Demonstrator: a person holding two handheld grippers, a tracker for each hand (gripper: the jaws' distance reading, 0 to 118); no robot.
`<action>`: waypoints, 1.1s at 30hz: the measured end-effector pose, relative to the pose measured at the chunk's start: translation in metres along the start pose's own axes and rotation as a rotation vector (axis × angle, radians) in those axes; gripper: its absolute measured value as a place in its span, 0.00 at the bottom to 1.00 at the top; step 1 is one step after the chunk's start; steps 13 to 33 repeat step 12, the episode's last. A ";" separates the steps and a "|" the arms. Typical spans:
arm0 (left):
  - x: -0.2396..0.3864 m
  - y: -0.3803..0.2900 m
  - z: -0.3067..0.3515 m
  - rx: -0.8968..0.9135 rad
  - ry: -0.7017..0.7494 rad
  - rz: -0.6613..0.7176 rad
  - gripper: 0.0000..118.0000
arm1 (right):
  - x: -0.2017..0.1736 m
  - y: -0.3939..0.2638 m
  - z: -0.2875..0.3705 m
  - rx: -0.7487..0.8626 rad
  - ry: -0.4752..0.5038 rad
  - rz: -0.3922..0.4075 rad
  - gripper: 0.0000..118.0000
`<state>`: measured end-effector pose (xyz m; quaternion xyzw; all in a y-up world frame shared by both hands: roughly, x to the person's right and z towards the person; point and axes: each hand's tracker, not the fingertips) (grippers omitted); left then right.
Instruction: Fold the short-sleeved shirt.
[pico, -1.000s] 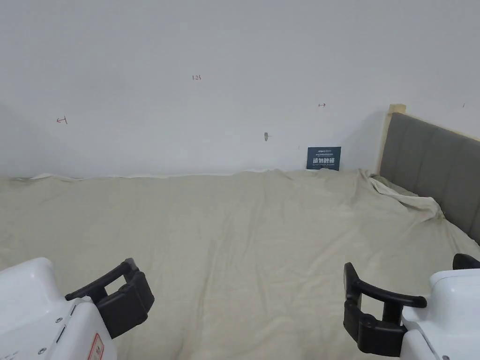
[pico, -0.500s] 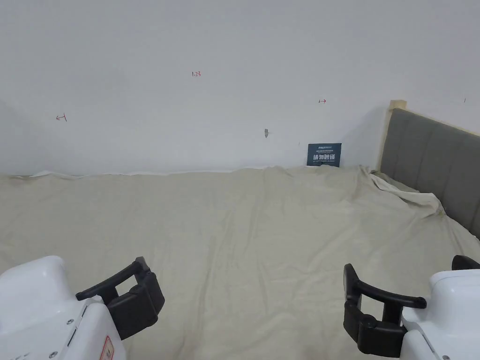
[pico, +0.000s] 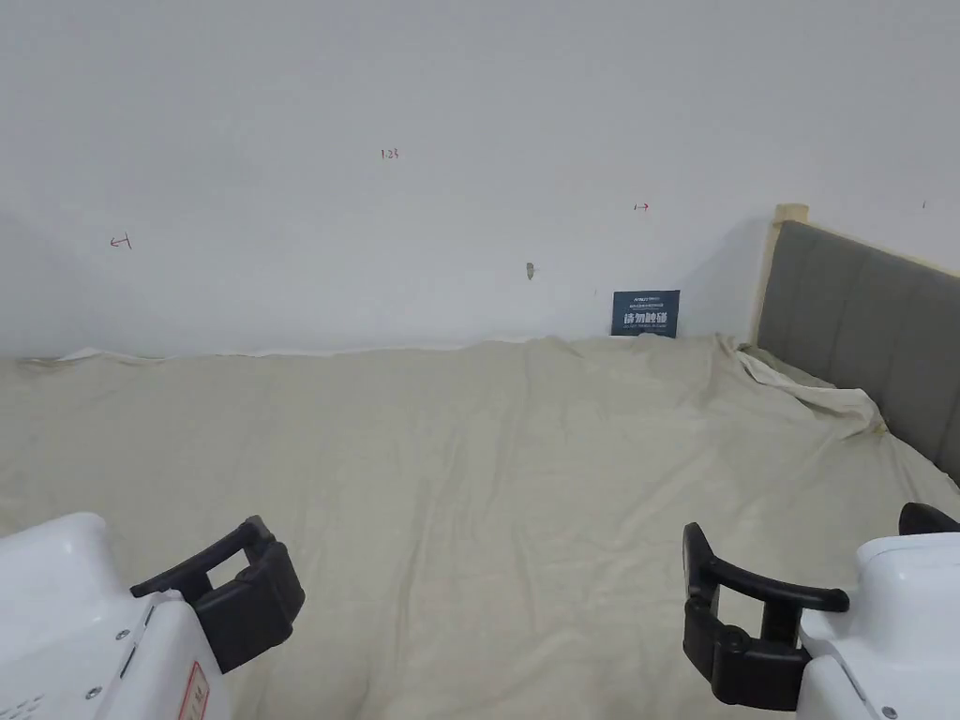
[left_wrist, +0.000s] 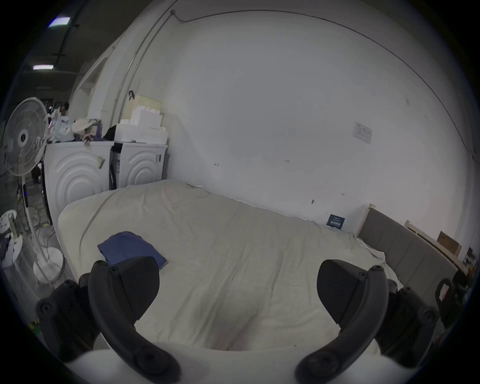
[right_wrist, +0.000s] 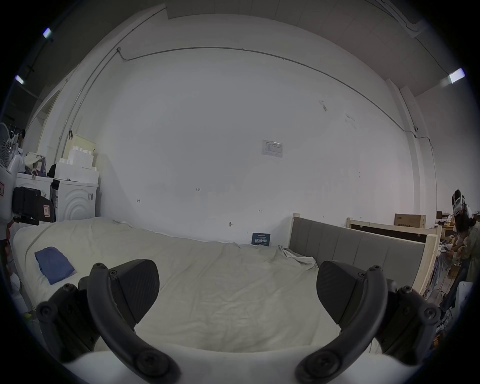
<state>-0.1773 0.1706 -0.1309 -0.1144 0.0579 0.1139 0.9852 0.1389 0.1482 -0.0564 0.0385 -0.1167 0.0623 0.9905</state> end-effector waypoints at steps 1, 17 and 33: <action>0.002 -0.001 -0.001 0.006 0.000 -0.022 1.00 | 0.000 0.000 0.000 -0.001 0.001 0.001 1.00; 0.005 -0.003 0.001 0.021 0.004 -0.056 1.00 | -0.001 -0.002 0.000 -0.012 0.004 0.003 1.00; 0.005 -0.003 0.001 0.021 0.004 -0.056 1.00 | -0.001 -0.002 0.000 -0.012 0.004 0.003 1.00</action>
